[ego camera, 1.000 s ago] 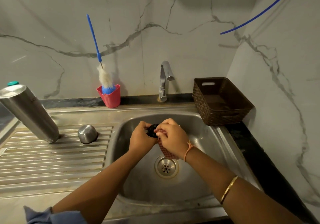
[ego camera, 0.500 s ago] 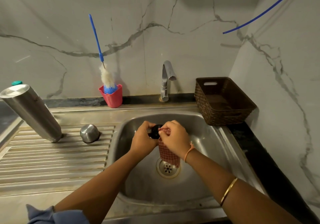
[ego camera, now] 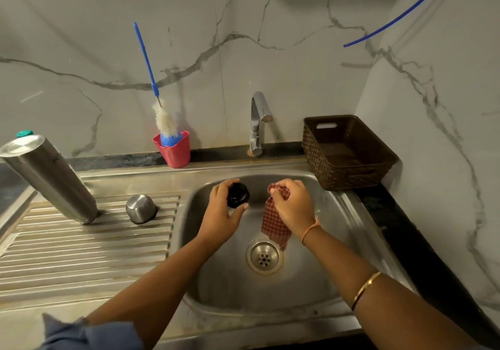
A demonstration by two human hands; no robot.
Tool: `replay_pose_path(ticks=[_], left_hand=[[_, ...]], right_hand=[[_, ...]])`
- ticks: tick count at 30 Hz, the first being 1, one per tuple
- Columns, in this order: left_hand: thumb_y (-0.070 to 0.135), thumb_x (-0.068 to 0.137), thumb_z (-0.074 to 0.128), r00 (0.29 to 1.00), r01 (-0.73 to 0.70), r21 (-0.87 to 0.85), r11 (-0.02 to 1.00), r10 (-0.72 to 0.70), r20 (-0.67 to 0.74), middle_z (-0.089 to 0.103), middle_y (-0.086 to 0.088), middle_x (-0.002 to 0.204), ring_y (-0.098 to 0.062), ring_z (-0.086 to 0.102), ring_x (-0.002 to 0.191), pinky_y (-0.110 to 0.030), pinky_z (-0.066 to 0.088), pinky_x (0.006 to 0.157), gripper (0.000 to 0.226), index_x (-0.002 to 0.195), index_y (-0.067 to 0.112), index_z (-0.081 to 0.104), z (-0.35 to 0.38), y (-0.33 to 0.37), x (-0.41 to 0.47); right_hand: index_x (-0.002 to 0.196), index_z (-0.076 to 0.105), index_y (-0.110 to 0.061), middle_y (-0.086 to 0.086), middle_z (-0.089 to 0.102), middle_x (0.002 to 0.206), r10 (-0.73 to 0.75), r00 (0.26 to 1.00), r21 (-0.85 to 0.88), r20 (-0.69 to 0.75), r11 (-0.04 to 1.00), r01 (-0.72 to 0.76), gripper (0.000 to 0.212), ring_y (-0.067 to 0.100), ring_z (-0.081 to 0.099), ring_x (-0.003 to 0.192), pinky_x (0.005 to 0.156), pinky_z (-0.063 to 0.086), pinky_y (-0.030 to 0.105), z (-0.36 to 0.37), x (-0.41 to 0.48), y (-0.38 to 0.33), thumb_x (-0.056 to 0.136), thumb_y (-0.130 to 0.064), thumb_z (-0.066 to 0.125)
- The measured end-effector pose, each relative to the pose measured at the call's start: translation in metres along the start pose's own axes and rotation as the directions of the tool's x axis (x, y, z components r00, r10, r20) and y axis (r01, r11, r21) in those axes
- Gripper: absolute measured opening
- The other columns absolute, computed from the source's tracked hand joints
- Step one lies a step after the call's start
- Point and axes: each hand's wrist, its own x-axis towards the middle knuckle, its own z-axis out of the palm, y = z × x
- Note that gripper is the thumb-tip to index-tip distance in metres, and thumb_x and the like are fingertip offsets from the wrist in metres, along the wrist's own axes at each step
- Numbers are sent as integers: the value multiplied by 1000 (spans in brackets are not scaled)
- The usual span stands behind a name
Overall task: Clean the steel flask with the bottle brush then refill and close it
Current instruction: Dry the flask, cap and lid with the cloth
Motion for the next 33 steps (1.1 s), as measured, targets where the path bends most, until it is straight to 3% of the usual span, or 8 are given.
replay_pose_path(ticks=[4, 14, 18, 20, 24, 29, 31, 33], left_hand=[[18, 86, 68, 997, 20, -2, 1000, -20, 74, 43, -2, 131, -6, 42, 113, -21, 37, 94, 62, 138, 28, 36, 5, -2, 3], [12, 93, 57, 988, 103, -6, 995, -102, 112, 45, -4, 126, -15, 47, 116, -16, 34, 91, 52, 135, 38, 41, -1, -10, 4], [10, 90, 61, 992, -90, -63, 994, 84, -92, 41, -2, 134, -9, 42, 120, -2, 36, 89, 52, 133, 33, 42, -4, 7, 3], [15, 89, 63, 970, -162, 33, 986, 166, -179, 43, 3, 133, -6, 41, 118, -10, 36, 95, 53, 136, 26, 42, -4, 9, 7], [21, 83, 70, 971, 37, 351, 936, -117, 208, 47, -3, 139, -20, 44, 127, -35, 37, 107, 64, 140, 26, 40, 0, -11, 8], [16, 85, 69, 982, -78, 164, 983, 104, -157, 42, -4, 141, -16, 38, 131, -28, 30, 108, 68, 143, 12, 35, 4, -2, -12], [18, 85, 69, 990, -97, 210, 973, 115, -75, 39, 0, 140, -14, 38, 130, -26, 30, 108, 65, 142, 12, 36, 3, -8, -17], [20, 85, 69, 988, 42, 315, 948, -88, 130, 41, -3, 142, -19, 43, 128, -27, 34, 105, 63, 139, 15, 38, 5, -20, -22]], right_hand=[[95, 67, -11, 4, 57, 101, 23, 991, -39, 132, 999, -18, 12, 10, 54, 86, 75, 35, 15, 3, -2, 5, 87, -19, 63], [94, 66, -9, 7, 56, 101, 48, 998, -57, 44, 997, -45, 12, 16, 55, 87, 76, 37, 19, -5, 3, 13, 87, -17, 61], [94, 65, -7, 6, 54, 102, -73, 996, -53, -46, 996, 71, 11, 11, 50, 84, 76, 37, 18, -8, -3, 9, 88, -15, 61], [96, 65, -6, 5, 54, 103, -138, 983, -44, -125, 990, 133, 12, 9, 47, 87, 76, 37, 17, -9, -4, 6, 88, -14, 61], [99, 64, -8, 7, 54, 107, -78, 997, -98, 0, 992, 77, 14, 16, 54, 91, 77, 36, 18, -8, -1, 8, 88, -18, 61], [102, 64, -6, 8, 52, 111, -137, 986, -74, -95, 989, 130, 18, 9, 46, 91, 79, 37, 18, -5, -9, 8, 88, -17, 60], [103, 63, -6, 8, 52, 111, -161, 977, -56, -142, 986, 155, 18, 8, 45, 93, 80, 38, 18, -7, -10, 7, 89, -16, 60], [102, 63, -6, 9, 52, 111, -124, 987, -43, -105, 992, 120, 17, 12, 49, 93, 80, 38, 18, -8, -8, 7, 89, -16, 59]])
